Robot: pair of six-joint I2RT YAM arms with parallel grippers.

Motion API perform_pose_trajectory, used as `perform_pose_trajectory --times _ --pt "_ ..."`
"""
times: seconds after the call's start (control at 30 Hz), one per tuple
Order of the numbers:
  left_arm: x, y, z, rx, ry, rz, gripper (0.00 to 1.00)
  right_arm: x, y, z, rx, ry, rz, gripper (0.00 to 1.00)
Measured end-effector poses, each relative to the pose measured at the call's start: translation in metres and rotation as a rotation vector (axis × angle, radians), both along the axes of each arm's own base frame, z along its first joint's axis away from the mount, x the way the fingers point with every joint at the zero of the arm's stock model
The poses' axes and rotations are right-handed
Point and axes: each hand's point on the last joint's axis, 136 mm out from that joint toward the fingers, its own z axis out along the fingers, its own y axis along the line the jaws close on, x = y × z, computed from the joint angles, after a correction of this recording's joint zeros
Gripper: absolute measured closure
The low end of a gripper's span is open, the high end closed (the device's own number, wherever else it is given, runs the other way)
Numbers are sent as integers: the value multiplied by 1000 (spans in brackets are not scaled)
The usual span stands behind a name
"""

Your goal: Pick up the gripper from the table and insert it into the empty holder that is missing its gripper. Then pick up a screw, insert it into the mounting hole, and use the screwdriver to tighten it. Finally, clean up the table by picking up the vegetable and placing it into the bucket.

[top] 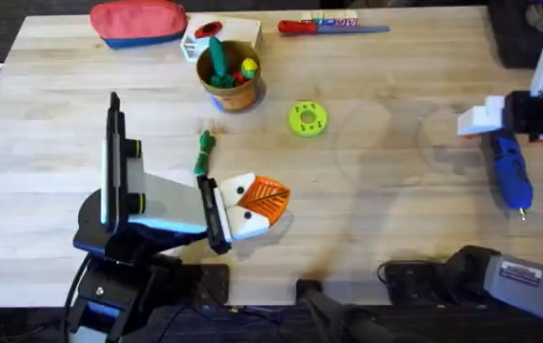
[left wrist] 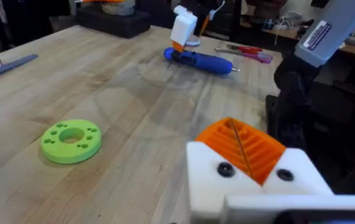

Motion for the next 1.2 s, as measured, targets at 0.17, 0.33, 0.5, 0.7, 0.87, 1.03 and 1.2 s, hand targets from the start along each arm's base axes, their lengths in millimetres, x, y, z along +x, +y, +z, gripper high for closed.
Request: perform_pose_trajectory --times 0.17,0.33,0.5,0.7,0.87,1.03,1.2 --pt "0 0 0 0 0 0 995 5 -24 5 -73 -14 131 10" --pt "0 0 0 0 0 0 995 22 -55 13 -139 -98 143 10" --pt "0 0 0 0 0 0 995 25 -65 -10 -64 -89 140 7" --pt "0 0 0 0 0 0 995 23 -63 -47 20 -3 203 7" --pt "0 0 0 0 0 0 995 22 -59 -71 62 60 273 10" --pt "0 0 0 0 0 0 995 21 -60 -83 77 88 291 10" --pt "0 0 0 0 0 0 995 20 -62 -84 89 86 285 18"
